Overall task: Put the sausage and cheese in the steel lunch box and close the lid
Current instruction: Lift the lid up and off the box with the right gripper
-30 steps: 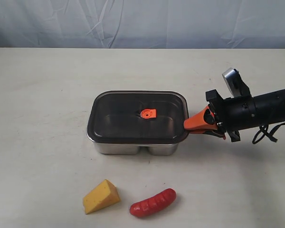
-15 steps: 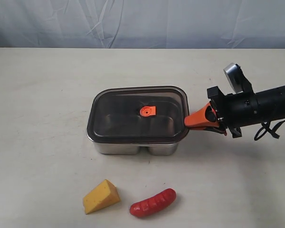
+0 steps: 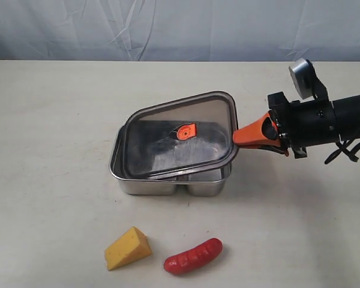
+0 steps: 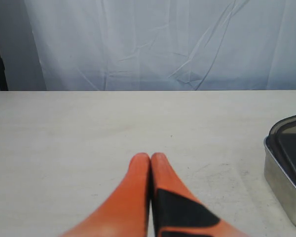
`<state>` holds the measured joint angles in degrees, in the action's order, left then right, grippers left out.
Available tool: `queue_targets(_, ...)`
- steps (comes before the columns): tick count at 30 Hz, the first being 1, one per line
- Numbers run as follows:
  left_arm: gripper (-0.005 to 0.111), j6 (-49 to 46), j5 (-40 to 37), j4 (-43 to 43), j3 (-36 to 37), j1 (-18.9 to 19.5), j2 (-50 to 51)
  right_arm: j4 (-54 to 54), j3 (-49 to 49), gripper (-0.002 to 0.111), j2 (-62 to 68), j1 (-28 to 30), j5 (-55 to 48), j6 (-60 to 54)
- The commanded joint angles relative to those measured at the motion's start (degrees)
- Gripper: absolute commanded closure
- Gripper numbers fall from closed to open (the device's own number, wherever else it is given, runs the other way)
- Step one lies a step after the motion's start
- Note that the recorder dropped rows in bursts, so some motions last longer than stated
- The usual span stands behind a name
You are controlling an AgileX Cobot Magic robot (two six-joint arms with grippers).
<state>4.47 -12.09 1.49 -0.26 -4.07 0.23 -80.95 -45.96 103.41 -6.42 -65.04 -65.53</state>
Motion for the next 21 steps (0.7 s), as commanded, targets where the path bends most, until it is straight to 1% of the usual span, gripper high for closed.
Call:
queue_targets(1, 0.107, 0.1, 0.4, 0.1, 0.3, 0.1, -0.2, -0.7, 0.0, 0.109, -2.0, 0.0, -1.0, -0.5)
queue_targets(4, 0.107, 0.1, 0.4, 0.1, 0.3, 0.1, -0.2, -0.9, 0.0, 0.109, -2.0, 0.0, -1.9, -0.5)
queue_targets(6, 0.107, 0.1, 0.4, 0.1, 0.3, 0.1, -0.2, -2.9, 0.0, 0.109, -2.0, 0.0, -2.9, -1.0)
queue_targets(7, 0.107, 0.1, 0.4, 0.1, 0.3, 0.1, -0.2, -5.5, 0.0, 0.109, -2.0, 0.0, -4.9, -2.6)
queue_targets(10, 0.107, 0.1, 0.4, 0.1, 0.3, 0.1, -0.2, -9.5, 0.0, 0.109, -2.0, 0.0, -4.9, -3.5)
queue_targets(16, 0.107, 0.1, 0.4, 0.1, 0.3, 0.1, -0.2, -11.2, -0.2, 0.109, -2.3, 0.0, -4.9, -5.2)
queue_targets(21, 0.107, 0.1, 0.4, 0.1, 0.3, 0.1, -0.2, -10.5, -1.9, 0.109, -4.8, 0.1, -4.9, -5.1)
